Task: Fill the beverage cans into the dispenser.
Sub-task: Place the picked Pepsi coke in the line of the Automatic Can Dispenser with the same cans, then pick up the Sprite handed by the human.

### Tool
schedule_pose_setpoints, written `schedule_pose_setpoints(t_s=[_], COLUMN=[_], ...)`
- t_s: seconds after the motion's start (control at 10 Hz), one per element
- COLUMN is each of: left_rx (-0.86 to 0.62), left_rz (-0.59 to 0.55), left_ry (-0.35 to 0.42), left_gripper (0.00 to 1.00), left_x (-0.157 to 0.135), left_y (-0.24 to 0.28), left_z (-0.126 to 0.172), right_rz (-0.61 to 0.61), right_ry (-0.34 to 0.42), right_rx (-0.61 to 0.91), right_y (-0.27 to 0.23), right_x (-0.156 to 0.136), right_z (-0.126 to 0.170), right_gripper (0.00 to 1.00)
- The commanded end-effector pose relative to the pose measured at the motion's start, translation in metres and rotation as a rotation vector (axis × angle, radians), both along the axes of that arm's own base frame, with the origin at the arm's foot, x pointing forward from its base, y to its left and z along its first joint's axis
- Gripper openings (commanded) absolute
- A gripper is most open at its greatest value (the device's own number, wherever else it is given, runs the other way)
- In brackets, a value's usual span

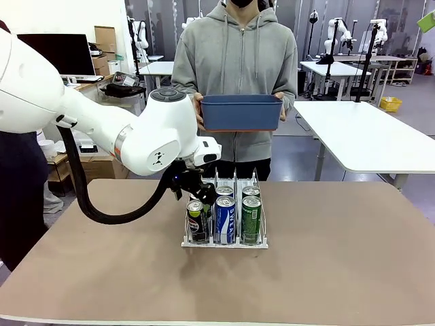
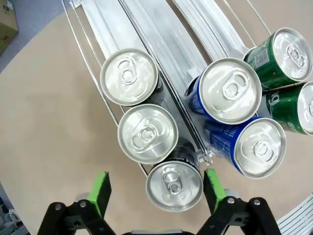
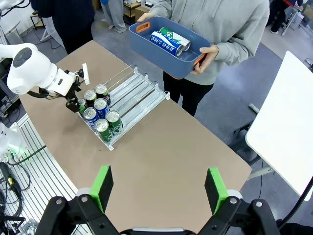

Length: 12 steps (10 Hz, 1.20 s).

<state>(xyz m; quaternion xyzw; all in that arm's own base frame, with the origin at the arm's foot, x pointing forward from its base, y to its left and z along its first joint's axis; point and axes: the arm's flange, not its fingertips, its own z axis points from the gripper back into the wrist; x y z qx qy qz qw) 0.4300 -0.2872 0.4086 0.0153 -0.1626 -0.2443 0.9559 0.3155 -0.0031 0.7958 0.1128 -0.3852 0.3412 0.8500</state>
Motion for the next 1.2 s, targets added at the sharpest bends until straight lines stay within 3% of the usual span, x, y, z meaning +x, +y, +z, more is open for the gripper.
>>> schedule_pose_setpoints(t_s=[0.0, 0.2, 0.3, 0.8, 0.9, 1.0, 1.1], left_rx=[0.021, -0.030, -0.001, -0.004, 0.031, -0.002, -0.018], left_rz=[0.047, 0.010, 0.016, 0.016, 0.016, -0.101, -0.148], left_ry=[-0.067, -0.081, -0.039, -0.041, -0.068, -0.002, 0.017], left_gripper=[1.00, 1.00, 1.00, 1.00, 1.00, 1.00, 1.00], left_x=[-0.024, -0.049, -0.017, -0.023, -0.027, -0.031, -0.032], left_y=[0.005, 0.009, 0.003, 0.004, 0.016, 0.029, 0.049], left_z=[0.009, 0.021, 0.015, 0.014, 0.035, 0.055, 0.076], right_rz=[0.004, 0.004, 0.004, 0.004, 0.004, 0.004, 0.004], right_ry=[0.006, 0.006, 0.006, 0.006, 0.006, 0.006, 0.006], right_rx=[0.003, 0.003, 0.003, 0.003, 0.003, 0.003, 0.003], right_y=[0.000, 0.000, 0.000, 0.000, 0.000, 0.000, 0.000], right_x=[0.000, 0.000, 0.000, 0.000, 0.000, 0.000, 0.000], right_z=[-0.001, -0.001, -0.001, -0.001, -0.001, -0.001, -0.001], right_gripper=[1.00, 1.00, 1.00, 1.00, 1.00, 1.00, 1.00])
